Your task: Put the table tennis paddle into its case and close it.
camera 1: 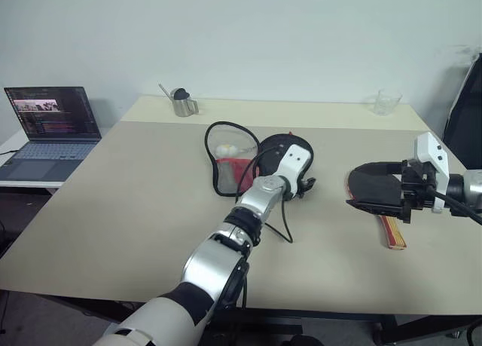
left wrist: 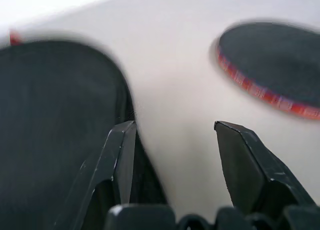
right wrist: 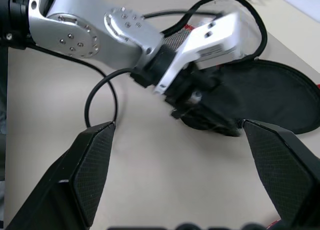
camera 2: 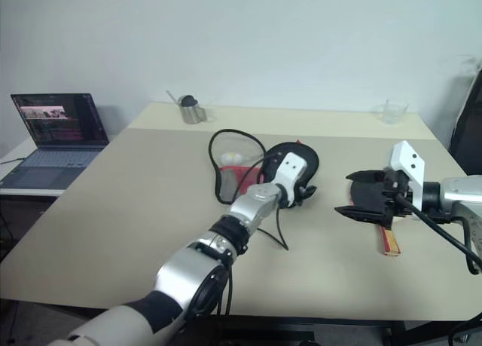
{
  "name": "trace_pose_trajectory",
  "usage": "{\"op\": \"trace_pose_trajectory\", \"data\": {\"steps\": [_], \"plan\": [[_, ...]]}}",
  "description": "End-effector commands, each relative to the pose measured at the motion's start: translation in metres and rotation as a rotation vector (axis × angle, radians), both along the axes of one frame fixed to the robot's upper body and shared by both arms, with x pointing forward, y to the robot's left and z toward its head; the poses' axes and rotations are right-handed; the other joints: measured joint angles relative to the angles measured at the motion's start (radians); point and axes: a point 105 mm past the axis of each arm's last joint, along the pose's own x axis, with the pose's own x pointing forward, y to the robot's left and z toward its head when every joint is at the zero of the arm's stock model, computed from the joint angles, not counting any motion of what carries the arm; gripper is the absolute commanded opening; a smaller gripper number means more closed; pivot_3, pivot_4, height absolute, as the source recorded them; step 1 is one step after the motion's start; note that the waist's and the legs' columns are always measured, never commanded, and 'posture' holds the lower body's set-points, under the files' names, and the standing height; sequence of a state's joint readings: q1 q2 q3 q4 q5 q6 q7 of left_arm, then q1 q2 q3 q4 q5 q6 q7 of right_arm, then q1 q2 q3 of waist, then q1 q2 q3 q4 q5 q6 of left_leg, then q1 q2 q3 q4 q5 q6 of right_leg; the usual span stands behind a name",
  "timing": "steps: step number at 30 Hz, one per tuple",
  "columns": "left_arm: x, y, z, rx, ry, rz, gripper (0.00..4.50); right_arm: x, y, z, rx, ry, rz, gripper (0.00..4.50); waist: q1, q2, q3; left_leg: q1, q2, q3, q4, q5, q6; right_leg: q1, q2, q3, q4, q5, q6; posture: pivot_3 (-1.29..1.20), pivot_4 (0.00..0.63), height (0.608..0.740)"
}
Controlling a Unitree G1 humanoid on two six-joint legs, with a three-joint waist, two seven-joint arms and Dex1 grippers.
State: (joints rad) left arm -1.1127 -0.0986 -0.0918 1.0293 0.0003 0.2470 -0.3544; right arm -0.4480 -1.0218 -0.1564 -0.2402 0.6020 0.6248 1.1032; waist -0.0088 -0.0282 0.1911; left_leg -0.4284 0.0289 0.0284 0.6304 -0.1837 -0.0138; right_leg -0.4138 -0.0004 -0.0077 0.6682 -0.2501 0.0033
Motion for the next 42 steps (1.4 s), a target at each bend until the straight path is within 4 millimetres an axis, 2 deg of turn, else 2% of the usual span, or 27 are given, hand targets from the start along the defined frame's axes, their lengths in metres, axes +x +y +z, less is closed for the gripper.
{"op": "trace_pose_trajectory", "data": {"steps": [1,4,8,12,15,17,25,27,29,35,38,41,42], "plan": [[0.012,0.045,0.025,-0.047,-0.045,0.097,2.7,-0.001,0.002,0.009,-0.008,-0.047,0.021,4.5,-0.003,0.0,0.0,0.001,0.0,0.0,0.0,0.0,0.0,0.0,0.0,0.0,0.001,0.0,0.0,0.0,0.15,0.74],[0.007,0.095,0.023,-0.048,0.016,0.112,2.7,-0.001,0.002,0.008,-0.01,-0.043,0.026,4.5,-0.014,0.0,0.0,0.005,0.0,0.0,0.0,0.0,0.0,0.0,0.0,0.001,0.007,-0.001,-0.001,0.0,0.15,0.74],[0.009,0.165,0.04,-0.096,0.038,0.242,2.7,-0.001,0.001,0.007,-0.012,-0.033,0.029,4.5,-0.018,-0.001,0.001,0.009,0.001,-0.001,0.0,0.002,-0.004,0.001,0.0,0.0,0.011,-0.001,-0.002,0.0,0.15,0.74],[0.007,0.202,0.048,-0.101,0.02,0.288,2.7,0.0,0.001,0.005,-0.012,-0.027,0.031,4.5,-0.018,-0.001,0.001,0.012,0.001,-0.001,0.001,0.003,-0.003,0.006,-0.001,0.0,0.011,-0.001,-0.002,0.0,0.15,0.74],[0.011,0.244,0.039,-0.087,0.036,0.412,2.7,0.002,0.005,0.004,-0.008,-0.026,0.044,4.5,-0.017,-0.001,0.001,0.012,0.002,0.0,0.001,0.004,-0.002,0.006,-0.004,0.0,0.011,-0.001,-0.002,0.0,0.15,0.74],[0.013,0.257,0.035,-0.099,0.052,0.48,2.7,0.003,0.007,0.004,-0.005,-0.028,0.051,4.5,-0.017,-0.001,0.001,0.012,0.002,0.0,0.001,0.004,-0.002,0.006,-0.004,0.0,0.011,-0.001,-0.002,0.0,0.15,0.74],[0.016,0.255,0.012,-0.162,0.129,0.509,2.7,0.005,0.009,0.005,-0.003,-0.031,0.062,4.5,-0.012,-0.004,0.002,0.011,0.002,-0.001,0.0,0.004,-0.002,0.006,-0.007,-0.001,0.01,-0.001,-0.002,0.0,0.15,0.74],[0.017,0.247,0.009,-0.196,0.148,0.479,2.7,0.005,0.009,0.005,-0.005,-0.031,0.063,4.5,-0.011,-0.005,0.002,0.011,0.002,-0.001,0.0,0.004,-0.002,0.006,-0.008,-0.001,0.01,-0.001,-0.002,0.0,0.15,0.74],[0.018,0.237,0.013,-0.244,0.146,0.421,2.7,0.005,0.009,0.005,-0.008,-0.031,0.062,4.5,-0.01,-0.005,0.003,0.011,0.002,0.0,0.0,0.004,-0.002,0.006,-0.008,-0.001,0.01,-0.001,-0.002,0.0,0.15,0.74],[0.018,0.232,0.017,-0.222,0.145,0.389,2.7,0.005,0.008,0.006,-0.011,-0.03,0.062,4.5,-0.01,-0.005,0.003,0.011,0.002,0.0,0.0,0.004,-0.002,0.006,-0.008,-0.001,0.01,-0.001,-0.002,0.0,0.15,0.74],[0.018,0.232,0.018,-0.238,0.149,0.385,3.33,0.004,0.008,0.006,-0.011,-0.029,0.061,4.5,-0.01,-0.005,0.003,0.011,0.002,0.0,0.0,0.004,-0.002,0.006,-0.008,-0.001,0.01,-0.001,-0.002,0.0,0.15,0.74],[0.016,0.228,0.015,-0.229,0.167,0.354,4.38,0.005,0.008,0.006,-0.011,-0.03,0.06,4.5,-0.009,-0.005,0.003,0.011,0.002,0.0,0.0,0.004,-0.002,0.006,-0.008,-0.001,0.01,-0.001,-0.002,0.0,0.15,0.74],[0.015,0.226,0.015,-0.23,0.173,0.339,4.45,0.004,0.008,0.006,-0.011,-0.031,0.06,4.5,-0.009,-0.005,0.003,0.011,0.002,0.0,0.0,0.004,-0.002,0.006,-0.008,-0.001,0.01,-0.001,-0.002,0.0,0.15,0.74]]}}
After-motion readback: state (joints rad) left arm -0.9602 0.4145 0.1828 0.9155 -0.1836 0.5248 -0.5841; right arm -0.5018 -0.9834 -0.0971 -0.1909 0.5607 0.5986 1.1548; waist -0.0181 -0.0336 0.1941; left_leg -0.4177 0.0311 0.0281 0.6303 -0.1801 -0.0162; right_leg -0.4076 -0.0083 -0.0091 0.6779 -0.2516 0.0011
